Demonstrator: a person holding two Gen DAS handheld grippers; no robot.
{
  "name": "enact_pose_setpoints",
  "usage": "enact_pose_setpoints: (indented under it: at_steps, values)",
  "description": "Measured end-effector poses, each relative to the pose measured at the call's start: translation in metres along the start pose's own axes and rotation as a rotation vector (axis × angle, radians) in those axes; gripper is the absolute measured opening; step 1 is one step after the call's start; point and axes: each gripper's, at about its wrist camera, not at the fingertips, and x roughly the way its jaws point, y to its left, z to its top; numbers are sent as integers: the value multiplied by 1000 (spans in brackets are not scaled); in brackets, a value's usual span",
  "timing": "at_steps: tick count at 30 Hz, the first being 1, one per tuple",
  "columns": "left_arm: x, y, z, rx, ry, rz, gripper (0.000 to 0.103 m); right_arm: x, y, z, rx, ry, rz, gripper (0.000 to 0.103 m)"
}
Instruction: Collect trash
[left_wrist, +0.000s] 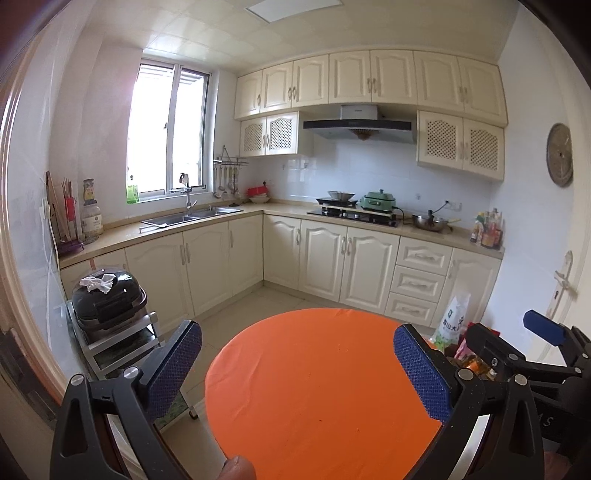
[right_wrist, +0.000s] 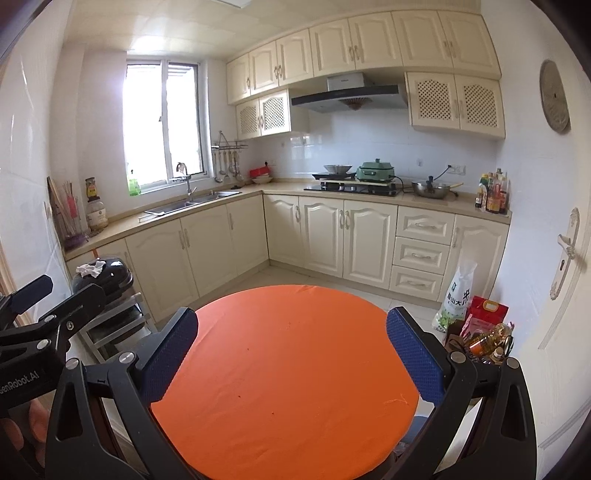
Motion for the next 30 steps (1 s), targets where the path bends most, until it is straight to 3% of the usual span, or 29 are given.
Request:
enact_pose_setpoints:
  at_steps: [5,8,14,30]
  values:
    - [2,-3,5,0,5,-1,102,-2,-1,0,-5,-4,-12,103]
    - [33,-2,26,-13,7,-23,102,-5,-2,1,-9,-13,-26,103]
    - [50,12,30,-15,10,-42,102,-6,-6,0,-3,-11,-37,103]
    - [61,23,42,-5,13,-56,102,-14,-14,0,7,-22,-55,103]
